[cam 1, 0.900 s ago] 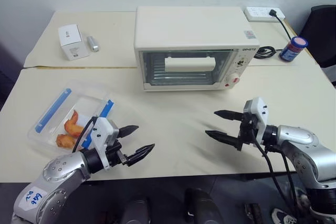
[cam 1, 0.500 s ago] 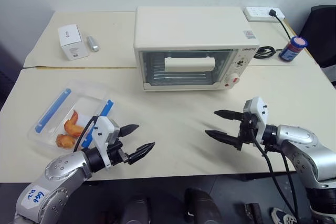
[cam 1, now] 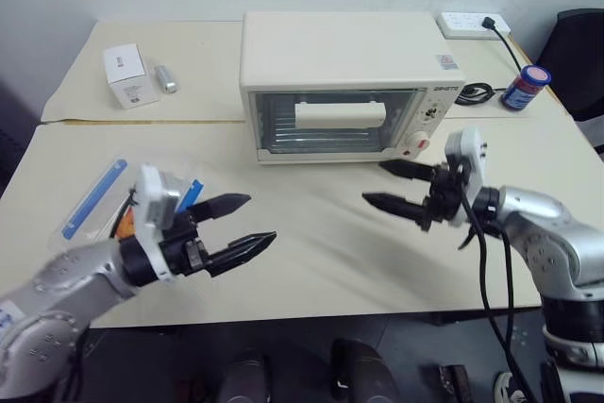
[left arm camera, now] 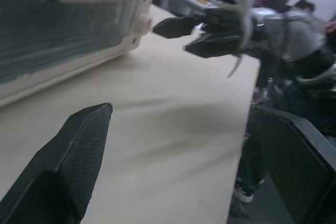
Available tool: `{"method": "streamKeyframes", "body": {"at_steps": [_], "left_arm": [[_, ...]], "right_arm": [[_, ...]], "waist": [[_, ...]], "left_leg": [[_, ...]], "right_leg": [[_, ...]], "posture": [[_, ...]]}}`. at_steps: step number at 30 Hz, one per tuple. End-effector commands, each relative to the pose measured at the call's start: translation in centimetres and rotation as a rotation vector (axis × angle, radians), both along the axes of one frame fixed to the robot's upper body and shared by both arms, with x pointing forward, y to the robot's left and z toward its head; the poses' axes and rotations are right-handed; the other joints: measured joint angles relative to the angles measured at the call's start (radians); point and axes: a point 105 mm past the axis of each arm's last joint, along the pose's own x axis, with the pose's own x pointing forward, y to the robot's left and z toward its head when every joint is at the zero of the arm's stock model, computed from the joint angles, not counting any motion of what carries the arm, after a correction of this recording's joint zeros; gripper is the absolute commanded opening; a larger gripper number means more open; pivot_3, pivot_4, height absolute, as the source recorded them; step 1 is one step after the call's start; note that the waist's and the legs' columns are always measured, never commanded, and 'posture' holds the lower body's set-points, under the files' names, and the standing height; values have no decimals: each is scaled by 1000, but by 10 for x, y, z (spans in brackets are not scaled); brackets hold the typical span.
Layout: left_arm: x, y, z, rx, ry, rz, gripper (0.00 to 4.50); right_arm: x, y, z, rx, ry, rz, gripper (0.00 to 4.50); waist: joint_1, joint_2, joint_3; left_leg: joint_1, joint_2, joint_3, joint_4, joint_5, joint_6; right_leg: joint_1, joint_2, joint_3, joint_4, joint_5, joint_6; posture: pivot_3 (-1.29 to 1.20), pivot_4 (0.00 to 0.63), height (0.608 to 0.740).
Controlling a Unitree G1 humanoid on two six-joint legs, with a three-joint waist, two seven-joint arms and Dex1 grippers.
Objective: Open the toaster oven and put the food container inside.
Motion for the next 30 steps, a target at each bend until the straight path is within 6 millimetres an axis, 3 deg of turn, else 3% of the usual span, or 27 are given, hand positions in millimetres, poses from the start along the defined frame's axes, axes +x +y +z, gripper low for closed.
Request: {"method": "streamKeyframes", "body": {"at_steps": [1, 7, 12, 16, 23, 27, 30], "left_arm": [[-7, 5, 28, -4, -54, -63, 4500], [2, 13, 57, 32, -129, -59, 4500], [18, 17, 58, 46, -154, -4, 4500], [48, 19, 61, 36, -205, 94, 3629], [85, 6, 68, 76, -274, 103, 1443], [108, -3, 59, 168, -307, 100, 181], [119, -14, 45, 254, -320, 61, 31]], "right_arm": [[18, -3, 15, 10, -49, -38, 4478], [30, 6, 27, 9, -93, -3, 4478], [2, 19, 35, 47, -118, 151, 4478], [-21, 20, 25, 19, -106, 225, 4500], [-29, 20, 1, -10, -74, 202, 4500], [-29, 20, -10, -12, -58, 180, 4500], [-29, 20, -13, -7, -56, 168, 4500]], "waist": [[0, 0, 0], [-1, 0, 0], [0, 0, 0], [5, 0, 0], [3, 0, 0], [2, 0, 0], [2, 0, 0]], "left_leg": [[0, 0, 1, 0, 0, 0], [-2, 0, 3, -1, 0, 0], [-2, 0, 3, -1, 0, 0], [-3, 0, 3, -1, 0, -1], [-3, 1, 4, -2, 0, -1], [-3, 1, 5, -1, 0, -2], [-3, 1, 5, -1, 0, -2]], "right_leg": [[0, 0, 0, 1, 0, 0], [0, 1, -1, 1, 0, 0], [-1, 2, -1, 0, 0, 0], [-1, 3, -2, 0, 0, 0], [-1, 4, -1, -1, 0, 1], [-1, 5, -1, -2, 1, 1], [-1, 5, -1, -1, 1, 1]], "posture": [[0, 150, 740], [0, 150, 740], [0, 150, 740], [0, 150, 740], [0, 150, 740], [0, 150, 740], [0, 150, 740]]}}
